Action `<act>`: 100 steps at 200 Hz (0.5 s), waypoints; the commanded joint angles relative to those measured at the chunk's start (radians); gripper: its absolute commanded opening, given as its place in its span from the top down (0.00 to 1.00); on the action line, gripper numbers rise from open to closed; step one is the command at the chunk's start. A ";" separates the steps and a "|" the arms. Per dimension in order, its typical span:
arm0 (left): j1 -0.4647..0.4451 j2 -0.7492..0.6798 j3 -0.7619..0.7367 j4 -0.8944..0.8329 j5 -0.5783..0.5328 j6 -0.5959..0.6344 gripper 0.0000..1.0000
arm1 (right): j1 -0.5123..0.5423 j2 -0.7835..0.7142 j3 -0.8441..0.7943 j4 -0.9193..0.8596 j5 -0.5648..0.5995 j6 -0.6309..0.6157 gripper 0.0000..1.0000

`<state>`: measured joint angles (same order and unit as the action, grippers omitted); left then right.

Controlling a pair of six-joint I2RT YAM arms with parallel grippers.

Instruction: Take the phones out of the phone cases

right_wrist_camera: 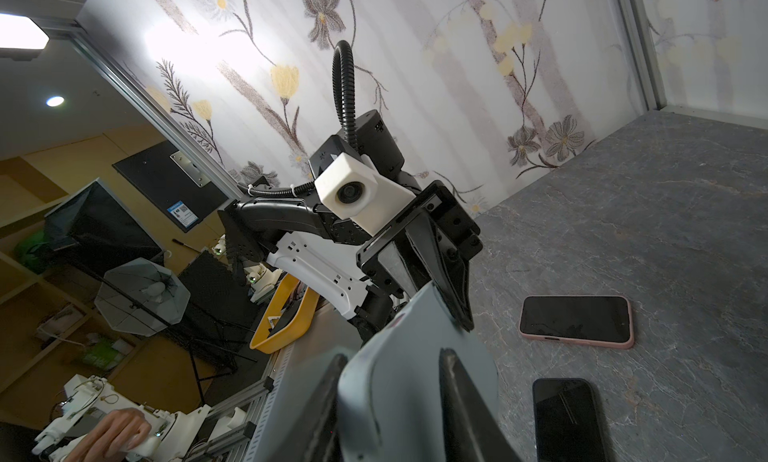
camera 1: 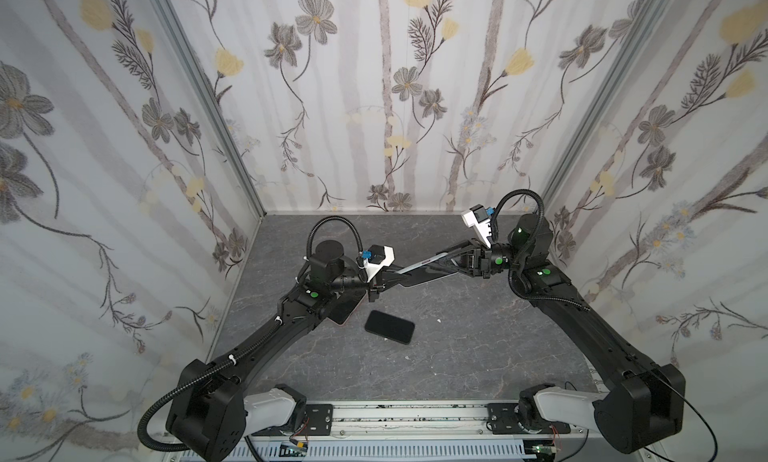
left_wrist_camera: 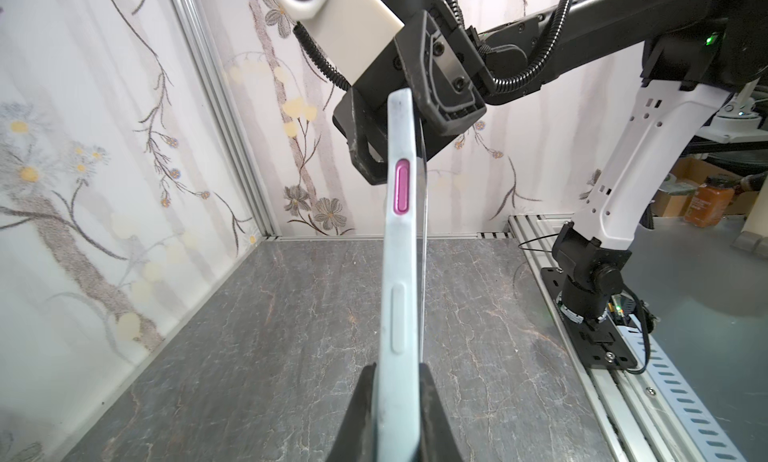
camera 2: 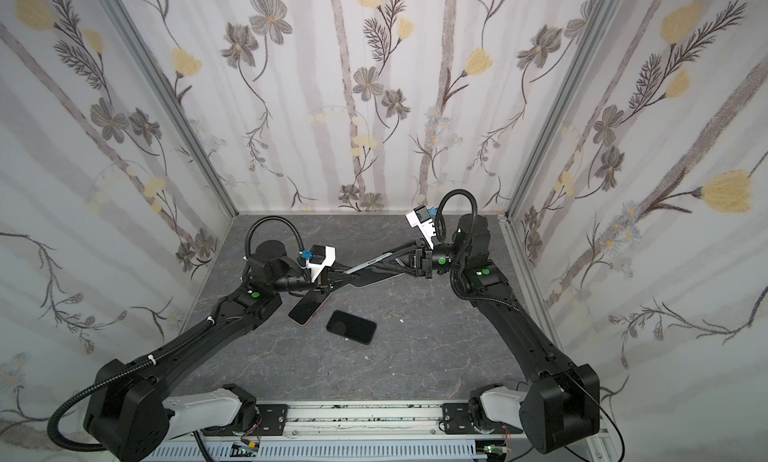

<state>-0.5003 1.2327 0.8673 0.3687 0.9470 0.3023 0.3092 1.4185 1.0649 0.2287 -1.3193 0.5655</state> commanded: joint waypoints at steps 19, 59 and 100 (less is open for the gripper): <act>0.002 -0.009 0.043 0.098 -0.228 0.146 1.00 | 0.004 0.003 -0.018 0.008 0.014 0.138 0.64; 0.003 -0.001 0.068 0.089 -0.267 0.200 1.00 | 0.004 0.007 -0.034 0.040 0.011 0.187 0.61; 0.002 -0.002 0.074 0.085 -0.280 0.216 1.00 | 0.005 0.009 -0.037 0.043 0.018 0.204 0.56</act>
<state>-0.5041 1.2343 0.9195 0.2974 0.8658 0.4572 0.3080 1.4208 1.0351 0.3466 -1.2739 0.6701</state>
